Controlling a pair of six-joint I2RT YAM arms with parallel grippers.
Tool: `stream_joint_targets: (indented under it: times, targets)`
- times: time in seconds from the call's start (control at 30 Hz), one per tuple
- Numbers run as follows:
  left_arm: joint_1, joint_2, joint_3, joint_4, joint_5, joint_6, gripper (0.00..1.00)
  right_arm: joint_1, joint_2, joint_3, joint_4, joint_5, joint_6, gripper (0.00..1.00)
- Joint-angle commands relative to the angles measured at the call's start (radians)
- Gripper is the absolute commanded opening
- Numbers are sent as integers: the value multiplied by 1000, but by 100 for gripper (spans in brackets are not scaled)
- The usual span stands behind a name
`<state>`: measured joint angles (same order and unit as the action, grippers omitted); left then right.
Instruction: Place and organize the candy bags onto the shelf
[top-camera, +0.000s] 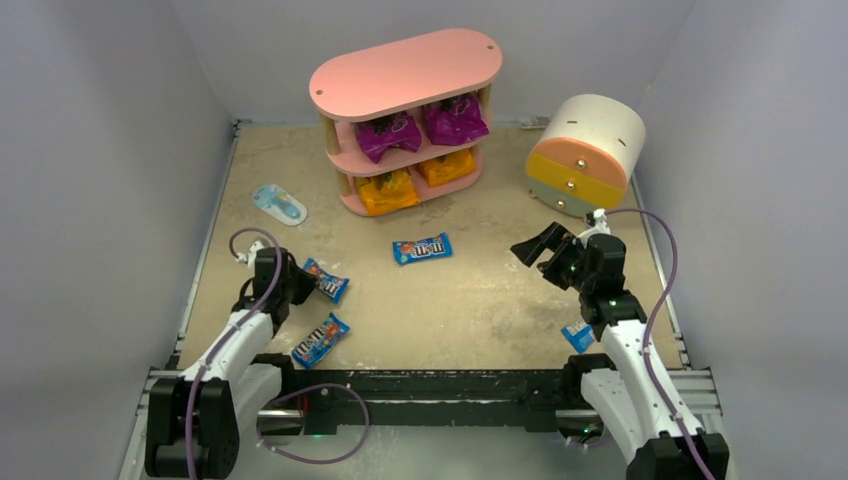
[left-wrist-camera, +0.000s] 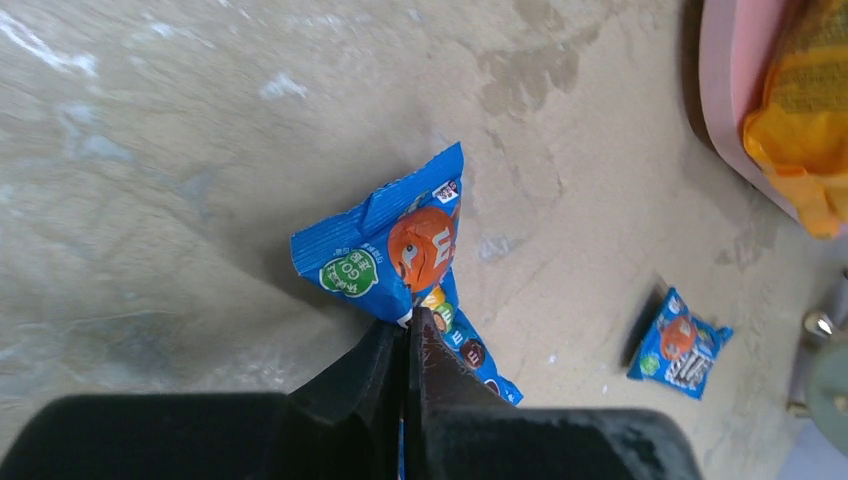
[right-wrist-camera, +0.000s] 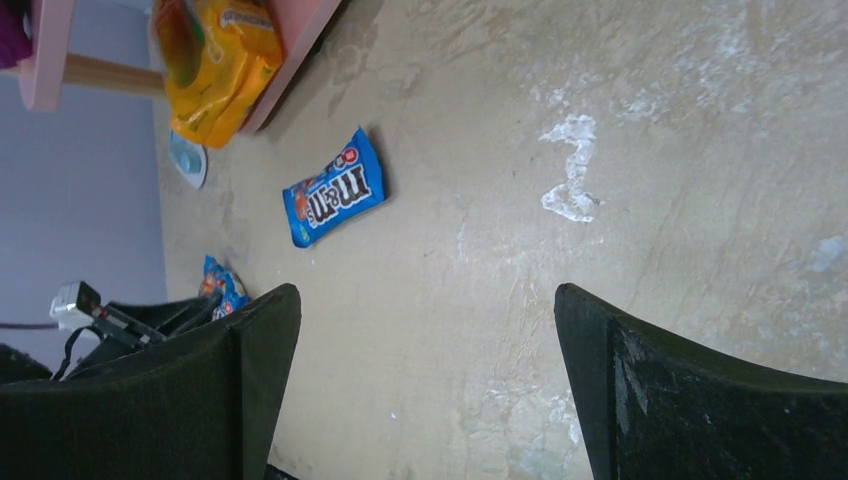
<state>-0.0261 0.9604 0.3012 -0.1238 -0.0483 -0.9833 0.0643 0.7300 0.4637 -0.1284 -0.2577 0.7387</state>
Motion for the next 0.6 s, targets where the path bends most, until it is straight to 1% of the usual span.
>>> stream_joint_targets:
  times: [0.0, 0.07, 0.13, 0.2, 0.27, 0.37, 0.47, 0.57]
  targets:
    - [7, -37, -34, 101, 175, 27, 0, -4, 45, -31, 116, -141, -23, 98]
    - [5, -58, -32, 108, 230, 31, 0, -4, 69, -27, 147, -177, -28, 98]
    - [0, -89, -39, 179, 283, 22, 0, 0, 81, -26, 189, -242, -44, 98]
    - [-32, -115, -43, 226, 305, -4, 0, 16, 83, -22, 220, -295, -75, 98]
    - [-104, -125, -33, 245, 291, -41, 0, 81, 84, -6, 221, -289, -102, 98]
    - [-264, -103, 9, 297, 234, -77, 0, 247, 92, 13, 258, -252, -119, 98]
    - [-397, -51, 108, 282, 138, -54, 0, 379, 116, 24, 306, -220, -132, 98]
    - [-501, -12, 157, 313, 53, -41, 0, 442, 149, 27, 372, -199, -96, 96]
